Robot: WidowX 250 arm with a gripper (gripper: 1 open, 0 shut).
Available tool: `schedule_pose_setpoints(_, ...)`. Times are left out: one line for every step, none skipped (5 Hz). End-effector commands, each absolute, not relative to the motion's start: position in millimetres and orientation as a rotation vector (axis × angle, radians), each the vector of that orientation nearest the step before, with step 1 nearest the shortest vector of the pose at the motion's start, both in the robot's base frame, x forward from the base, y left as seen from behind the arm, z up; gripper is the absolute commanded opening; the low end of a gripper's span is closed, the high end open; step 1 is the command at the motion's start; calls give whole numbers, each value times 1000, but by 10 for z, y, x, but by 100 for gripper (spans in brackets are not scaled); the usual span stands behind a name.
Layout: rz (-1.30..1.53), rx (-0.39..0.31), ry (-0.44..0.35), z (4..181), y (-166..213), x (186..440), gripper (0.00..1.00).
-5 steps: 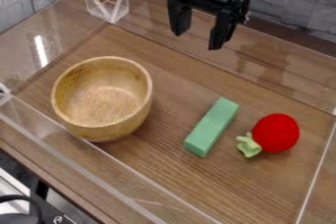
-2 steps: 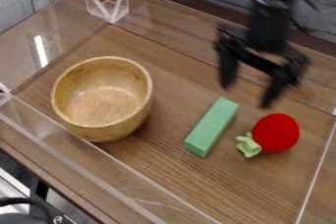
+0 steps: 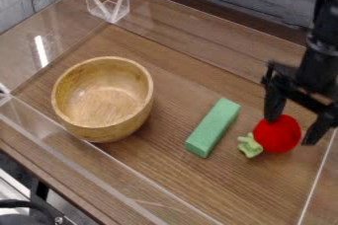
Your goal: Move the red fruit to the left side of the table
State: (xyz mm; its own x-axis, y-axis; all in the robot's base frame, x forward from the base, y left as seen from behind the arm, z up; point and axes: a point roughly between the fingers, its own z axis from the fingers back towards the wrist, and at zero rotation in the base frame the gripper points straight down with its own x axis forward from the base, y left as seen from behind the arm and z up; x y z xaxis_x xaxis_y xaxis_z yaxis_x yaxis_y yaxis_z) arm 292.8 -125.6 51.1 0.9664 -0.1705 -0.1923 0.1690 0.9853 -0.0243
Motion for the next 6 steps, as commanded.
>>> schedule_pose_setpoints(-166, -9, 186, 477, -1305, 3061, 100)
schedule_pose_setpoints(-162, 6, 223, 342, -1305, 3054, 100)
schedule_pose_setpoints(-155, 21, 248, 260, -1315, 3017, 100)
schedule_pose_setpoints(-150, 30, 268, 214, -1334, 2975, 100)
schedule_pose_setpoints(-148, 36, 286, 192, -1354, 2933, 100)
schedule_pose_setpoints(-145, 41, 303, 179, -1372, 2891, 100)
